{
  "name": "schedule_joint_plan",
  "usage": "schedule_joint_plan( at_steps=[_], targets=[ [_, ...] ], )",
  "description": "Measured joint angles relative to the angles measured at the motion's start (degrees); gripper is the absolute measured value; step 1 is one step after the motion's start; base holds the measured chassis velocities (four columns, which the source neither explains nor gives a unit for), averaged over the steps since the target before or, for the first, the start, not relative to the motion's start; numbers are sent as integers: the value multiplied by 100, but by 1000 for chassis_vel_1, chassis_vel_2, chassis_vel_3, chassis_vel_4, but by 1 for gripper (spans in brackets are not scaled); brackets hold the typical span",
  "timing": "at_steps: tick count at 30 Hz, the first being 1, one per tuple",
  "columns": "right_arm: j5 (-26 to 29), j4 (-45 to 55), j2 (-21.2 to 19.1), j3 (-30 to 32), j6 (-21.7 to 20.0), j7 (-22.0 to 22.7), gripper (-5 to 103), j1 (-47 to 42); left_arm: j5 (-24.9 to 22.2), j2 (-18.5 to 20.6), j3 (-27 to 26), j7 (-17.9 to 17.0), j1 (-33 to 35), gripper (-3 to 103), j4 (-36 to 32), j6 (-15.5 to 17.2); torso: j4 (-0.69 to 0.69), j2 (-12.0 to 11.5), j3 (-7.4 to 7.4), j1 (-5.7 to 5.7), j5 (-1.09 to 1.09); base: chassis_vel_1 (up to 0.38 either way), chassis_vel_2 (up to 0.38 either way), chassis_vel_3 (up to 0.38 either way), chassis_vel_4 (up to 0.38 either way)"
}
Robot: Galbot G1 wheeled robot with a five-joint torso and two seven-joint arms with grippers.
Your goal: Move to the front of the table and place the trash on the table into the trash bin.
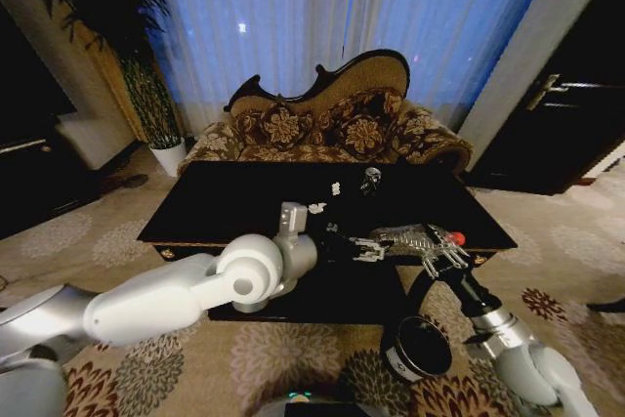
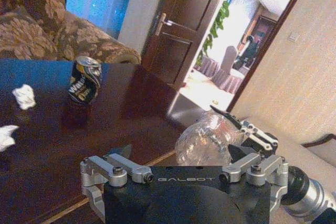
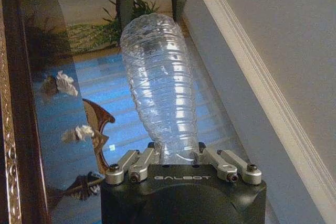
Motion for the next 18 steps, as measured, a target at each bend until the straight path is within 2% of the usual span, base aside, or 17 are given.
schedule_joint_plan(
  at_steps=[4,8,12,13,16,18],
  targets=[
    [106,-97,1,-28,-30,0,26,15,512,180,-150,112,97,100,-150,-4,-1,0,0,0,1,0,0,0,0],
    [124,-111,7,-43,-43,-5,26,19,764,270,-276,224,169,100,-206,-27,-1,0,0,0,1,0,0,0,0],
    [142,-118,11,-49,-59,-17,26,9,1475,487,-563,422,414,100,-320,-257,0,0,0,0,1,0,0,0,0],
    [142,-118,11,-49,-59,-17,26,9,1475,487,-563,422,414,100,-320,-257,0,0,0,0,1,0,0,0,0],
    [179,-134,21,-56,-70,-18,26,1,2020,670,-950,474,816,100,-245,-344,-1,0,0,0,1,0,0,0,0],
    [199,-143,20,-62,-74,-18,26,1,2070,731,-1110,506,937,100,-215,-344,-1,0,0,0,0,0,0,0,0]
  ],
)
